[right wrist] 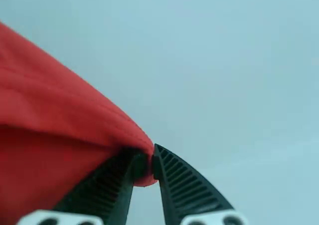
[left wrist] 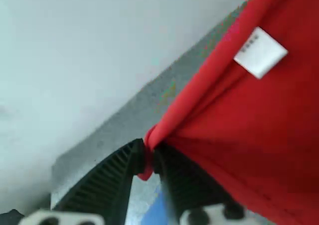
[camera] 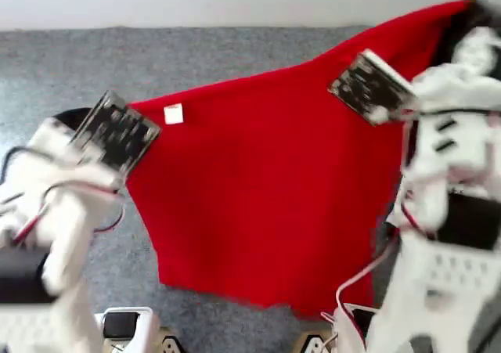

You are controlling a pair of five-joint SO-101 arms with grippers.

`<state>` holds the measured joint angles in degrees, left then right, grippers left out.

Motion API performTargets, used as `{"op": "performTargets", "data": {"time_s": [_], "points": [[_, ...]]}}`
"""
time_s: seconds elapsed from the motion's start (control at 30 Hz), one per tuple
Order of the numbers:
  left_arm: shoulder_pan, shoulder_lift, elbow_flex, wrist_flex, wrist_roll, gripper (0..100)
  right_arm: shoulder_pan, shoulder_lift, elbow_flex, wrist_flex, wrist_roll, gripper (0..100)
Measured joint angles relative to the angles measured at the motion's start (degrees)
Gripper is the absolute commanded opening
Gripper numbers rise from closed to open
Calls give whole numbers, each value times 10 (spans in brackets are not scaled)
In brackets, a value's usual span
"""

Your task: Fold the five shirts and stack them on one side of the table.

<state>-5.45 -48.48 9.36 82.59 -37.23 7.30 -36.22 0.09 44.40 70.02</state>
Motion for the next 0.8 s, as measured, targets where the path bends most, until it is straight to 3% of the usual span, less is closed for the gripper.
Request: {"op": "performTargets", "data": {"time_s": [0.2,0.37,0.57,0.8], "points": [[0,25,187,-187,-2,13,-33,70,125,-78,0,10],[-1,133,189,-284,-42,13,-45,118,192,-199,0,10],[-2,318,84,-350,-55,13,-48,215,194,-326,0,10],[-25,542,-127,-360,-91,13,-49,360,120,-454,0,10]]}}
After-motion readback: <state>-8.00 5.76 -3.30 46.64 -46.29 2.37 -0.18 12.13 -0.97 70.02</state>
